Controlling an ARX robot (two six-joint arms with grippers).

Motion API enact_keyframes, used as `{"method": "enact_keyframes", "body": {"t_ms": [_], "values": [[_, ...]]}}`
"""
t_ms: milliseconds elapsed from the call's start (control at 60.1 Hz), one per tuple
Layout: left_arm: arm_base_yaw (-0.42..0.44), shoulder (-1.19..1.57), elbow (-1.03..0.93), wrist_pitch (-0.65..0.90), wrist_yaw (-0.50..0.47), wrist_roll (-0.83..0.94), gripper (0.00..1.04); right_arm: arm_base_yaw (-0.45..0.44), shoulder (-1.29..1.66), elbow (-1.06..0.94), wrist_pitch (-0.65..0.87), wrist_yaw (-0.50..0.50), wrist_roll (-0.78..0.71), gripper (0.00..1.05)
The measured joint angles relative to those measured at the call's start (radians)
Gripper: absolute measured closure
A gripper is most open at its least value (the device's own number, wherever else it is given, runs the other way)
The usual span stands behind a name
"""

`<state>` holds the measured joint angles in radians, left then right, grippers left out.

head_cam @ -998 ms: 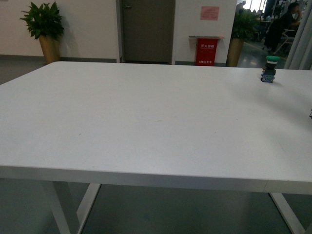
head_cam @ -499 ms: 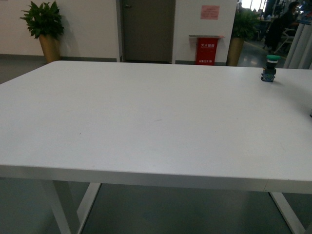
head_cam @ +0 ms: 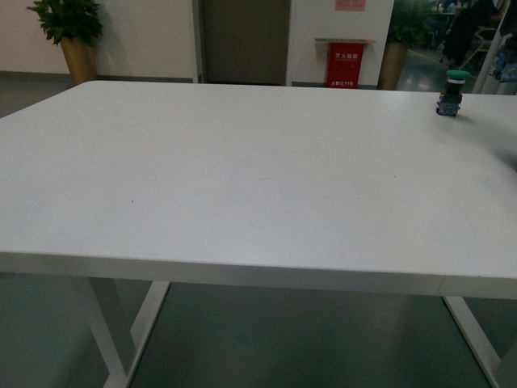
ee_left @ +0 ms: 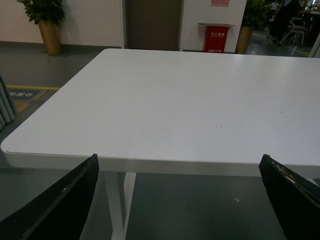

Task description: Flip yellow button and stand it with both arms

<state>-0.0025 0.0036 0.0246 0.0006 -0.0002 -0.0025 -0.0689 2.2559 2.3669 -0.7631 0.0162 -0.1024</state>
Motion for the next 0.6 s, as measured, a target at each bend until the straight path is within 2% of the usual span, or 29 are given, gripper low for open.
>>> {"method": "enact_keyframes", "body": {"t_ms": [333, 599], "values": [[0.0, 0.0, 0.0, 0.0, 0.0, 0.0, 0.06, 0.003, 0.128, 0.128, -0.039, 0.006, 0.022, 0.68], [0.0, 0.0, 0.0, 0.0, 0.0, 0.0, 0.06, -0.016, 0.162, 0.12, -0.029, -0.029, 0.021, 0.68]]}}
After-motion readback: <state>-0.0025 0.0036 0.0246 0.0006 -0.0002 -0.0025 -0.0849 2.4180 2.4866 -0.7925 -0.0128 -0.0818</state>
